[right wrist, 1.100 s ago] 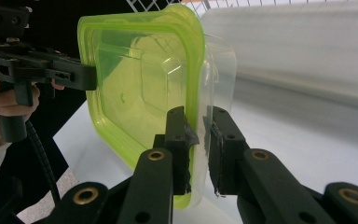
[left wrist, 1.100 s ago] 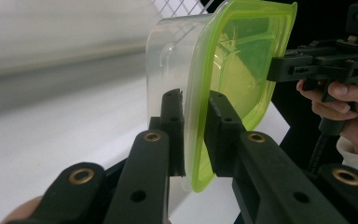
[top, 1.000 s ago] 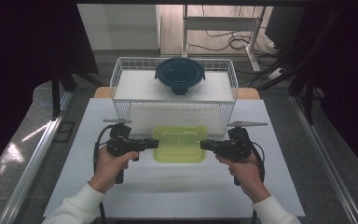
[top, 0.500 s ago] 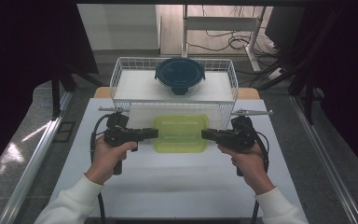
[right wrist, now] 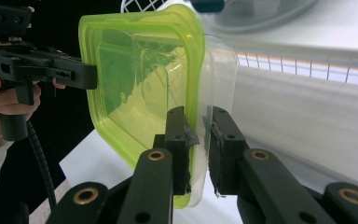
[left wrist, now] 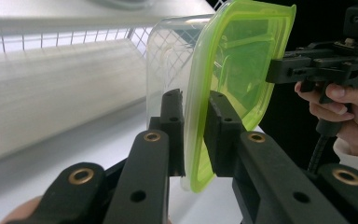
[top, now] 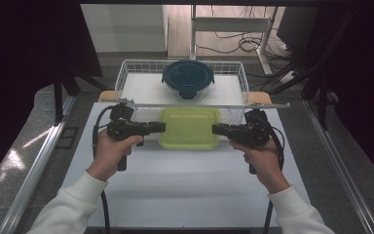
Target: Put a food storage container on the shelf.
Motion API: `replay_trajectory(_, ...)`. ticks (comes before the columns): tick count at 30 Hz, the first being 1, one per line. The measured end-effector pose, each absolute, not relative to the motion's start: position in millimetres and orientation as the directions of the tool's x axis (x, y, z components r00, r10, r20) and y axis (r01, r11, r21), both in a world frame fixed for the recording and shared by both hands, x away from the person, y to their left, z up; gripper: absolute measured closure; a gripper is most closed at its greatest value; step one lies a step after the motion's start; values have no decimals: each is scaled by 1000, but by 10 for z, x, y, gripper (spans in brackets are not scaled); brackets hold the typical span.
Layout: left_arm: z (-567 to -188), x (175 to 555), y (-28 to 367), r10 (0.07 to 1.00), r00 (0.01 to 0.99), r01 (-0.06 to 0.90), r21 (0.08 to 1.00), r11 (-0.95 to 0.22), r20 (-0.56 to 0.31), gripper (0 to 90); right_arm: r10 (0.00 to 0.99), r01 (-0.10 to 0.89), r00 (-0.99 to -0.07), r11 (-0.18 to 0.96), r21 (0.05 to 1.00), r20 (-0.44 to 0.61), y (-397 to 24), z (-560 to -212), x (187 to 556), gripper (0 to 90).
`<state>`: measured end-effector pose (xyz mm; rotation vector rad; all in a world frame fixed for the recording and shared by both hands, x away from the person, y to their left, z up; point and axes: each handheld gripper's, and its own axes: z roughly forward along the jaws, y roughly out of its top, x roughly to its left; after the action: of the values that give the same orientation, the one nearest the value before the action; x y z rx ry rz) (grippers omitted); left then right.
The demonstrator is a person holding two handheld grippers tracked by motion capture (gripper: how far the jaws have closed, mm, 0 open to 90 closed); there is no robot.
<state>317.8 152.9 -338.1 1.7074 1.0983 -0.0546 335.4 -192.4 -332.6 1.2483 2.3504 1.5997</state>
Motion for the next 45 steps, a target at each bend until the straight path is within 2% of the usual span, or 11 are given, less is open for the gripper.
replay_trajectory(24,-2848,3548,1616,643,597,633,774,-10,-480,789,625,550,-691,128,826,363,-1829,-2766,3738,782)
replay_trajectory(45,-2527,4128,1679,628,588,651,759,7,-510,789,631,562,-672,95,822,386,-1785,-2421,4284,786)
